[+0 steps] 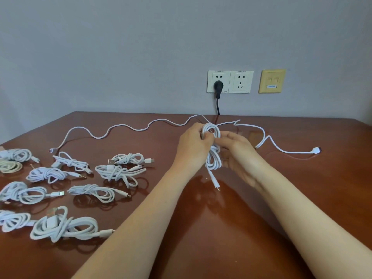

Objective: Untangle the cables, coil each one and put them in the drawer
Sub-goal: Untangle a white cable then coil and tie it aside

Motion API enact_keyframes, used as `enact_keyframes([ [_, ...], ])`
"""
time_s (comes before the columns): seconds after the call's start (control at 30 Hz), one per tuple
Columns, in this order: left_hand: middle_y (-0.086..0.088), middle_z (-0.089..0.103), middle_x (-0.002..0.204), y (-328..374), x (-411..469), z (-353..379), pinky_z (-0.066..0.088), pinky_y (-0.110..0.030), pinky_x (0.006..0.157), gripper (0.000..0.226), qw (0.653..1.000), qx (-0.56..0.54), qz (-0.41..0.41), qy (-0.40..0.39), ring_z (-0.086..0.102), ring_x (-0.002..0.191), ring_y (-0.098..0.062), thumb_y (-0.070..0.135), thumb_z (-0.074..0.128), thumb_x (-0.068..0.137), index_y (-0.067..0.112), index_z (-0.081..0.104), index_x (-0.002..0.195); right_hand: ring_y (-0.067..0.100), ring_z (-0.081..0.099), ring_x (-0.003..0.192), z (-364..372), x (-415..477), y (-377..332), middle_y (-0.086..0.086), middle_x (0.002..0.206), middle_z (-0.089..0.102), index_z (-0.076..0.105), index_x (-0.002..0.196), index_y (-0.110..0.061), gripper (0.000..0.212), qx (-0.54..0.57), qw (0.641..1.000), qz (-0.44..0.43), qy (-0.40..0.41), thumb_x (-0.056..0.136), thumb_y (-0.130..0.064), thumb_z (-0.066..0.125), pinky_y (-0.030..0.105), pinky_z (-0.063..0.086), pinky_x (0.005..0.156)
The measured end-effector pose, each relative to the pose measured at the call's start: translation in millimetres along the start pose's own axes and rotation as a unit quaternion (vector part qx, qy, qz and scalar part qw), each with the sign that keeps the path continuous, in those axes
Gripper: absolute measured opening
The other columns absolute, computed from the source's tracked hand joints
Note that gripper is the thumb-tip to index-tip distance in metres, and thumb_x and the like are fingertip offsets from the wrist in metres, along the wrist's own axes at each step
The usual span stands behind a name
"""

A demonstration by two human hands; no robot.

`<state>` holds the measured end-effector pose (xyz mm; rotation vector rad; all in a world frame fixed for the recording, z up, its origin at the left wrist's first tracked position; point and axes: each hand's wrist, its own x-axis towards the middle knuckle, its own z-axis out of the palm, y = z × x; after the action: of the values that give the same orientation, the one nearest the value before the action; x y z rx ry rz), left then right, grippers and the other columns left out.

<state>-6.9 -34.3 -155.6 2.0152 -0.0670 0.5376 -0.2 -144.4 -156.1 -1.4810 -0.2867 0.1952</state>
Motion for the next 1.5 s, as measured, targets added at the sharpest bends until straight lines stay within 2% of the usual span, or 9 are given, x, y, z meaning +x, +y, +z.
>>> enact_keyframes([
  [0.17, 0.009, 0.060, 0.075, -1.3, 2.9, -1.9, 0.045, -0.022, 0.070, 0.010, 0.995, -0.085, -0.048, -0.009, 0.057, 0.075, -0.011, 0.011, 0.051, 0.089, 0.017, 0.060, 0.088, 0.010, 0.062, 0.052, -0.8, -2.8, -1.8, 0.000, 0.060, 0.067, 0.065, 0.086, -0.010, 0.013, 0.022, 0.999, -0.004, 0.024, 0.091, -0.011, 0.054, 0.022, 0.053, 0.051],
  [0.4, 0.012, 0.060, 0.070, 1.2, -2.9, -7.3, 0.049, -0.037, 0.078, 0.019, 0.999, 0.030, 0.011, 0.037, 0.061, 0.084, -0.018, 0.019, 0.061, 0.079, 0.032, 0.051, 0.069, 0.013, 0.058, 0.055, 4.4, -0.8, -1.3, 0.004, 0.066, 0.062, 0.063, 0.085, -0.011, 0.012, -0.032, 0.998, -0.009, 0.059, 0.092, -0.011, 0.052, 0.027, 0.048, 0.056],
  [0.57, 0.011, 0.062, 0.070, 5.7, -2.6, -10.0, 0.051, -0.037, 0.079, 0.020, 0.999, 0.009, 0.033, 0.028, 0.063, 0.081, -0.017, 0.019, 0.065, 0.079, 0.035, 0.055, 0.074, 0.012, 0.058, 0.052, 1.9, -3.3, -2.8, 0.006, 0.067, 0.063, 0.062, 0.086, -0.010, 0.014, -0.021, 0.998, -0.025, 0.047, 0.094, -0.015, 0.052, 0.022, 0.049, 0.050],
  [0.73, 0.013, 0.052, 0.055, 1.5, -1.4, -12.3, 0.048, -0.032, 0.070, 0.016, 0.999, 0.004, 0.052, 0.000, 0.055, 0.063, -0.010, 0.018, 0.064, 0.081, 0.032, 0.058, 0.083, 0.015, 0.056, 0.055, 0.8, -1.0, 0.2, 0.009, 0.068, 0.061, 0.062, 0.082, -0.006, 0.017, -0.001, 0.999, -0.012, 0.052, 0.093, -0.014, 0.053, 0.030, 0.047, 0.059],
  [1.07, 0.018, 0.052, 0.085, -0.5, -4.8, -10.5, 0.047, -0.032, 0.081, 0.025, 0.991, 0.044, 0.037, -0.124, 0.054, 0.083, -0.010, 0.016, 0.056, 0.087, 0.029, 0.052, 0.108, 0.012, 0.053, 0.044, -14.0, 7.9, 6.9, 0.007, 0.056, 0.060, 0.064, 0.077, -0.004, 0.014, 0.006, 0.996, 0.016, 0.093, 0.086, -0.014, 0.063, 0.020, 0.042, 0.044],
  [1.2, -0.002, 0.035, 0.133, 2.6, -7.4, -10.2, 0.032, -0.038, 0.103, 0.066, 0.951, 0.260, 0.116, -0.122, 0.034, 0.127, -0.024, 0.010, 0.055, 0.079, 0.020, 0.032, 0.140, 0.022, 0.059, 0.063, -16.7, 11.8, 15.5, 0.013, 0.071, 0.065, 0.068, 0.084, -0.004, 0.014, 0.001, 0.995, 0.018, 0.098, 0.085, -0.017, 0.065, 0.032, 0.052, 0.062],
  [1.27, -0.002, 0.027, 0.145, 6.0, -8.7, -8.3, 0.024, -0.037, 0.105, 0.075, 0.931, 0.312, 0.153, -0.117, 0.026, 0.133, -0.022, 0.014, 0.055, 0.080, 0.019, 0.020, 0.147, 0.029, 0.061, 0.074, -18.1, 10.8, 18.6, 0.020, 0.080, 0.066, 0.068, 0.085, -0.001, 0.021, -0.016, 0.994, 0.027, 0.105, 0.080, -0.022, 0.069, 0.042, 0.053, 0.079],
  [1.4, 0.008, 0.039, 0.138, 0.3, -7.1, -6.8, 0.018, -0.029, 0.099, 0.056, 0.907, 0.330, 0.208, -0.159, 0.032, 0.129, -0.015, 0.017, 0.057, 0.082, 0.026, 0.042, 0.136, 0.029, 0.058, 0.074, -19.6, 11.2, 22.3, 0.018, 0.076, 0.063, 0.065, 0.075, 0.000, 0.018, -0.017, 0.993, 0.033, 0.116, 0.083, -0.017, 0.066, 0.041, 0.050, 0.080],
  [1.5, 0.010, 0.039, 0.139, -4.6, -6.2, -9.4, 0.017, -0.030, 0.099, 0.053, 0.889, 0.371, 0.208, -0.171, 0.030, 0.130, -0.013, 0.019, 0.055, 0.088, 0.029, 0.039, 0.137, 0.025, 0.062, 0.072, -18.2, 12.7, 23.3, 0.015, 0.074, 0.066, 0.065, 0.079, -0.001, 0.011, -0.017, 0.995, 0.029, 0.098, 0.085, -0.009, 0.062, 0.037, 0.052, 0.077],
])
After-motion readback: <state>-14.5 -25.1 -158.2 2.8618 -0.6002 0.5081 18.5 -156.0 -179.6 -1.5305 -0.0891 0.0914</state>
